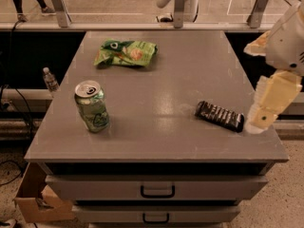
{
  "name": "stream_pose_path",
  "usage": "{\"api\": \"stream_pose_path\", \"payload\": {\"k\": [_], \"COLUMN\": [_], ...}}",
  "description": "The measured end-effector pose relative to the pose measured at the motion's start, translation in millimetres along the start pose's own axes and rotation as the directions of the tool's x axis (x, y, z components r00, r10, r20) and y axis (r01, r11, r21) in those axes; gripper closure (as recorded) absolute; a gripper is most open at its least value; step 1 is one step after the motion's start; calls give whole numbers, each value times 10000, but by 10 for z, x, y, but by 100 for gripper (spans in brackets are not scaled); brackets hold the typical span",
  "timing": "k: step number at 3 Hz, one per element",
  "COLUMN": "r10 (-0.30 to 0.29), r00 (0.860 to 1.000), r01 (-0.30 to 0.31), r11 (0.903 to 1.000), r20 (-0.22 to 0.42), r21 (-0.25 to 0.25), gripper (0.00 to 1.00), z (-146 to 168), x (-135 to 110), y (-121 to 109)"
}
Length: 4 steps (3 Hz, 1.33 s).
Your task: Pick green can
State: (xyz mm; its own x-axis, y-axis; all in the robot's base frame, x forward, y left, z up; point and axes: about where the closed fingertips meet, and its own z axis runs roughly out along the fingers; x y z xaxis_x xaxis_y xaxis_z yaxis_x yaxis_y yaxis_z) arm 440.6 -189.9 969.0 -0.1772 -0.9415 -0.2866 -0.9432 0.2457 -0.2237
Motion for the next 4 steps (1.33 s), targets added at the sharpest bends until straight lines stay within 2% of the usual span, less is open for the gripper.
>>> {"api": "stream_pose_path", "payload": {"k": [1,2,3,4], "r10": [-204,-183,103,103], "r00": [9804,9111,8773,8773], "r01": [468,1294,1417,1415], "r11": [9902,9612,9496,9498], "r20": [1958,4119,4798,4798], "r21": [-1316,-2435,-2795,-2792], "gripper": [0,0,0,0], "z": [529,913,845,845], "x": [-488,-1151,-1369,-1369], "y": [135,292,380,380]}}
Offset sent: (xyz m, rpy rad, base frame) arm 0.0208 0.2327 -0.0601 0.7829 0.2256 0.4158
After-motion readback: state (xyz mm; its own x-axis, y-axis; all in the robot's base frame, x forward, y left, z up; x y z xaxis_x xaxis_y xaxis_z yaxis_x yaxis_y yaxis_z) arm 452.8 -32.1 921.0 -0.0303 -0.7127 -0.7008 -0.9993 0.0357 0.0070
